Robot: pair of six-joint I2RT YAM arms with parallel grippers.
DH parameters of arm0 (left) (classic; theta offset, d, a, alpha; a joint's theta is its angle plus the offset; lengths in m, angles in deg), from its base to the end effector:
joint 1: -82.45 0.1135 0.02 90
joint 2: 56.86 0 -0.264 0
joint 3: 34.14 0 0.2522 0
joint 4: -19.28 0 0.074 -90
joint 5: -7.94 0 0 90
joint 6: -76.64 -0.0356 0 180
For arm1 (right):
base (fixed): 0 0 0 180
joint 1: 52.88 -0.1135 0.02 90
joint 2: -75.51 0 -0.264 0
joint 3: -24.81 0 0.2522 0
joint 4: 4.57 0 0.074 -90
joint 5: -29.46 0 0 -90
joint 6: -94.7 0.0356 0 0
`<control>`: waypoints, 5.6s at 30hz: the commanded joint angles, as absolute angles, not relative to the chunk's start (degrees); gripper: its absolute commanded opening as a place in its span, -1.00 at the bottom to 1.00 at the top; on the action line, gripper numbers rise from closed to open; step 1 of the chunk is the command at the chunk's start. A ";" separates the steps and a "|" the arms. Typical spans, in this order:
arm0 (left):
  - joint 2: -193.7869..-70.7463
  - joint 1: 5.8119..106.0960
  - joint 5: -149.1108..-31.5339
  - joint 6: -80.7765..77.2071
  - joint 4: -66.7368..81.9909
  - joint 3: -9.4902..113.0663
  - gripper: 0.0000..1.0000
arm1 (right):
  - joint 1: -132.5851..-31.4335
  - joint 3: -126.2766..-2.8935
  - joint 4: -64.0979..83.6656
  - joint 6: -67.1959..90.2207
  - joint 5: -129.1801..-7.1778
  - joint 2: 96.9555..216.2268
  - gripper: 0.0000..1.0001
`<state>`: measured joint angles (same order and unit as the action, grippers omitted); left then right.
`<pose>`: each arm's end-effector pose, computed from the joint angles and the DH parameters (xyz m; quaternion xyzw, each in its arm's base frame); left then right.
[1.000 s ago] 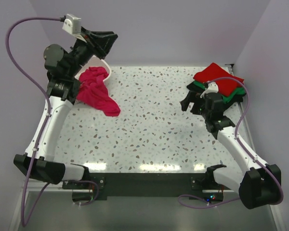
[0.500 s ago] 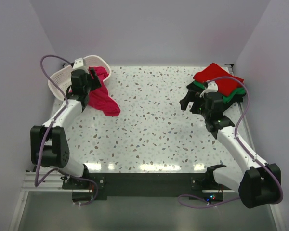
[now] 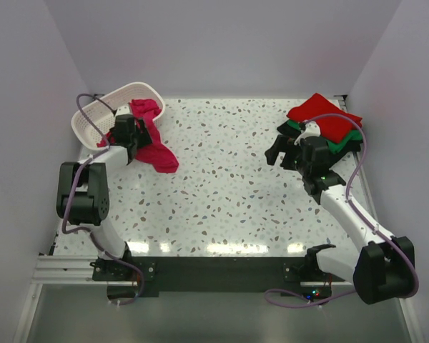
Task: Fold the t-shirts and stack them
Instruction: Grab the tshirt from the pile, then move the tshirt to the center of the board, then flatten the tshirt out
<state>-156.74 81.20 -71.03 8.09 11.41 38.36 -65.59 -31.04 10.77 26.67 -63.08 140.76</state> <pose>0.3783 -0.0014 0.1947 -0.1985 0.8625 -0.0064 0.4655 0.2511 0.0583 0.2662 0.0561 0.8402 0.1785 0.5090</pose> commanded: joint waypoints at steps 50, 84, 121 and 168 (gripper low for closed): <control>-143.96 67.16 -111.73 6.42 14.06 48.63 0.27 | -65.71 -31.84 8.40 25.97 -62.03 139.93 0.98; -144.13 62.68 -74.24 11.33 27.23 16.79 0.45 | -84.43 -37.11 8.92 28.69 -66.34 157.16 0.79; -154.08 62.68 -75.91 10.19 29.96 20.31 -0.49 | -91.47 -37.55 24.28 32.21 -52.82 160.42 -1.00; -160.73 71.38 -81.60 5.98 25.47 55.45 -1.00 | -94.62 -31.58 31.26 30.11 -75.90 139.23 -1.00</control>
<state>-155.93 70.49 -75.58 9.05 23.37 47.78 -91.91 -32.00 38.01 32.66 -62.82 138.91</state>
